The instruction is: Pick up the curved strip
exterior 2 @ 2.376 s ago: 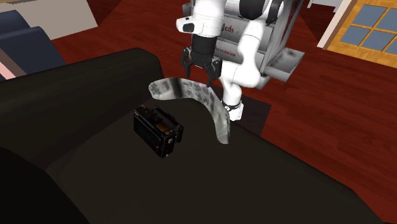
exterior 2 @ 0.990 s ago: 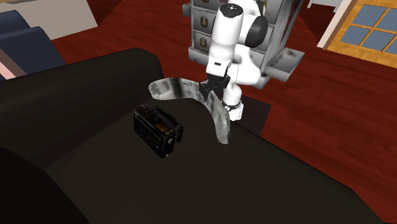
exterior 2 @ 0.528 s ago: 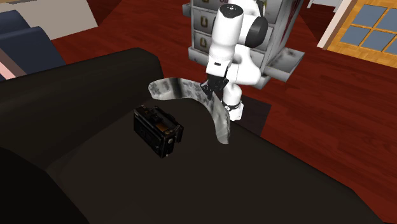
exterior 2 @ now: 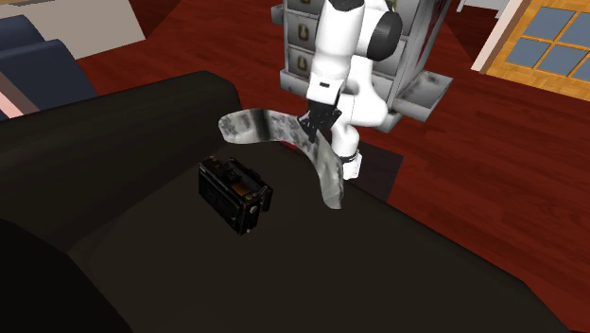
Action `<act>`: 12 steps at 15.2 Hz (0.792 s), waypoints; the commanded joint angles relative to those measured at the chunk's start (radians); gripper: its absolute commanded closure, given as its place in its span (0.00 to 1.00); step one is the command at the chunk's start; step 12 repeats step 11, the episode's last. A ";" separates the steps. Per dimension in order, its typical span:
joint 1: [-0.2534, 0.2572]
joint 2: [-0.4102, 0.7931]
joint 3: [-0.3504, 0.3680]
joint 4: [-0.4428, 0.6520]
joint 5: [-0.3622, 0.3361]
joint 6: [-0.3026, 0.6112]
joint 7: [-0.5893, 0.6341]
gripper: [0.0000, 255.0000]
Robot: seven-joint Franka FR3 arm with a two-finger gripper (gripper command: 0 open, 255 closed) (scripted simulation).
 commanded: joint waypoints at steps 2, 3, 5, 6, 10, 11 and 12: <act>0.003 0.012 0.007 0.049 0.006 -0.036 -0.005 1.00; 0.004 0.016 0.009 0.064 0.008 -0.047 -0.007 1.00; 0.005 0.026 0.013 0.096 0.012 -0.069 -0.010 1.00; 0.006 0.031 0.015 0.112 0.014 -0.079 -0.012 1.00; 0.008 0.047 0.020 0.162 0.020 -0.114 -0.016 1.00; 0.008 0.047 0.020 0.162 0.020 -0.114 -0.016 1.00; 0.008 0.047 0.020 0.162 0.020 -0.114 -0.016 1.00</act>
